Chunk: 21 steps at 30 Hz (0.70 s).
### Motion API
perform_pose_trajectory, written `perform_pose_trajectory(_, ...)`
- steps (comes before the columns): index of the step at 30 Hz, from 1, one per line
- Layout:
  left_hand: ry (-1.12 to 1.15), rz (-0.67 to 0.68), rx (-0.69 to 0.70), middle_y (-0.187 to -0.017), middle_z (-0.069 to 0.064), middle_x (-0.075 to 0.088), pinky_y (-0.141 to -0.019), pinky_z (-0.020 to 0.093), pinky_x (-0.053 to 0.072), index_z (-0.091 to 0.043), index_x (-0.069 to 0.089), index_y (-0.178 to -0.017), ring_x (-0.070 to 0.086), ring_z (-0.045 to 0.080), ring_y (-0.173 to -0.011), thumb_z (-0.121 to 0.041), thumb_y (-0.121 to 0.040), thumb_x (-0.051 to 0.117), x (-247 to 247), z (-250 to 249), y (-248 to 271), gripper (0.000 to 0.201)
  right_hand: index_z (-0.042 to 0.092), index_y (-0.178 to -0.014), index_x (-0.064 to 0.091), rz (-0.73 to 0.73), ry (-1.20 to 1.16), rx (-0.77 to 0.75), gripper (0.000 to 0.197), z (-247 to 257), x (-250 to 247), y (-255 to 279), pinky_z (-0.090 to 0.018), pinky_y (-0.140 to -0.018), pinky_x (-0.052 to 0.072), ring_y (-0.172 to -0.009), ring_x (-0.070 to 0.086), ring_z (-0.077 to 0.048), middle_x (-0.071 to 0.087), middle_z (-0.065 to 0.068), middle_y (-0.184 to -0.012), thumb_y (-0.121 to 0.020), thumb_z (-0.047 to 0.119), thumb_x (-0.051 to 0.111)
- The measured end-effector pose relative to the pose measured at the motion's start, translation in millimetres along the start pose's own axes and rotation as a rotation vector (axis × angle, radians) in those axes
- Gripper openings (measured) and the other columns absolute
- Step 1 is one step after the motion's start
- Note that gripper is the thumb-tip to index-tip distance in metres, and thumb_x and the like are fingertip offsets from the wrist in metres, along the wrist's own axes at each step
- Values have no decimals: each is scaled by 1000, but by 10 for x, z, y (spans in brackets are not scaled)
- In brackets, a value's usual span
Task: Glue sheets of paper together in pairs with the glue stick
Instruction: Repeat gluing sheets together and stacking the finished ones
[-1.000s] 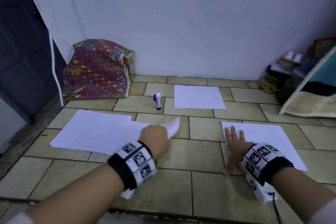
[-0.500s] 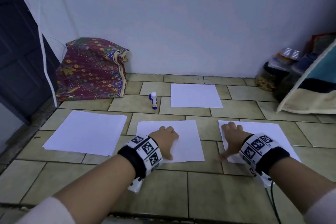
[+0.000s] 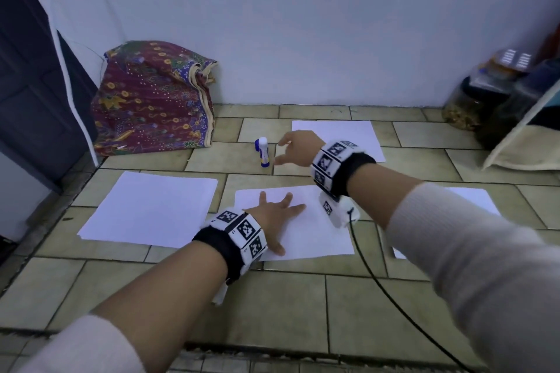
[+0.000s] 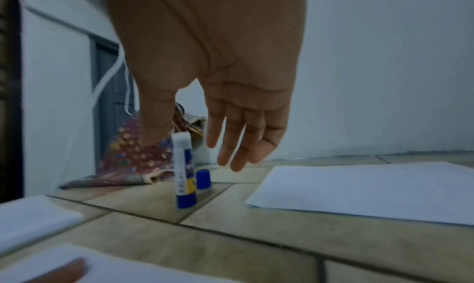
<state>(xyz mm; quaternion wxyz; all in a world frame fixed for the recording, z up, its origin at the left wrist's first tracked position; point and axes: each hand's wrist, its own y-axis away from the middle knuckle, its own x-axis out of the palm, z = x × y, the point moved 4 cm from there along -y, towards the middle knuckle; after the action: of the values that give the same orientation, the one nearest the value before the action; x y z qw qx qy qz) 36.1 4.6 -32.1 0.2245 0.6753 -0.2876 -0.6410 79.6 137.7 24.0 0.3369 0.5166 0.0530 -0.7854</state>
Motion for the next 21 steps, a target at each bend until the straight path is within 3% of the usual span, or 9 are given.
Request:
perform_pose_trajectory(4,58,8,4,-159,-9,-18,-104,69,25,-37,-6,-151,-17,46,-142,-35,-84,71,39,41,-33,102,17,-126,58,-57,-99,33,52,34,70,-332,-25,-92,44,-114,55,-17,58,-1,-125,-79,35,72)
perform_pose_trajectory(6,81,10,12,-159,-10,-19,-105,70,24,-36,-3,-152,-19,43,-142,-33,-84,71,33,40,-13,100,16,-121,62,-46,-100,40,46,60,140,-439,-27,-90,47,-108,57,-17,60,1,-115,-79,31,72)
perform_pose_trajectory(8,94,9,16,-158,-12,-19,-105,71,21,-36,1,-153,-21,42,-142,-32,-84,71,23,36,1,98,9,-106,68,-46,-15,37,33,100,184,-498,-26,-78,47,-89,58,-18,59,-1,-94,-82,31,67)
perform_pose_trajectory(10,103,9,17,-158,-12,-19,-105,72,20,-36,2,-153,-21,41,-142,-32,-84,71,31,40,3,97,7,-87,66,-50,18,36,25,123,185,-503,-28,-72,46,-81,57,-22,57,-5,-84,-86,32,60)
perform_pose_trajectory(14,79,0,5,-158,-13,-20,-105,71,21,-41,-5,-151,-19,42,-143,-34,-84,71,44,41,-31,102,10,-96,53,-54,-328,39,13,62,114,-403,-33,-70,51,-85,65,-27,66,-12,-96,-91,22,54)
perform_pose_trajectory(16,64,1,2,-158,-12,-20,-105,70,23,-41,-7,-150,-19,42,-143,-35,-83,71,41,39,-44,103,12,-96,48,-18,-463,39,14,-10,30,-256,-32,-65,53,-73,67,-25,66,-10,-89,-94,25,53)
perform_pose_trajectory(18,56,-1,8,-158,-10,-20,-106,68,25,-41,-8,-150,-18,44,-142,-36,-83,72,27,39,-36,104,12,-99,56,25,-445,38,22,-122,-77,-70,-29,-64,52,-61,61,-18,59,-7,-79,-95,33,53)
perform_pose_trajectory(21,14,-8,20,-160,-7,-17,-108,64,26,-40,-7,-151,-12,45,-143,-40,-83,71,-15,50,-13,103,0,-101,67,60,-352,82,43,-368,-244,190,-30,-69,51,-59,53,-19,55,-7,-72,-85,40,65)
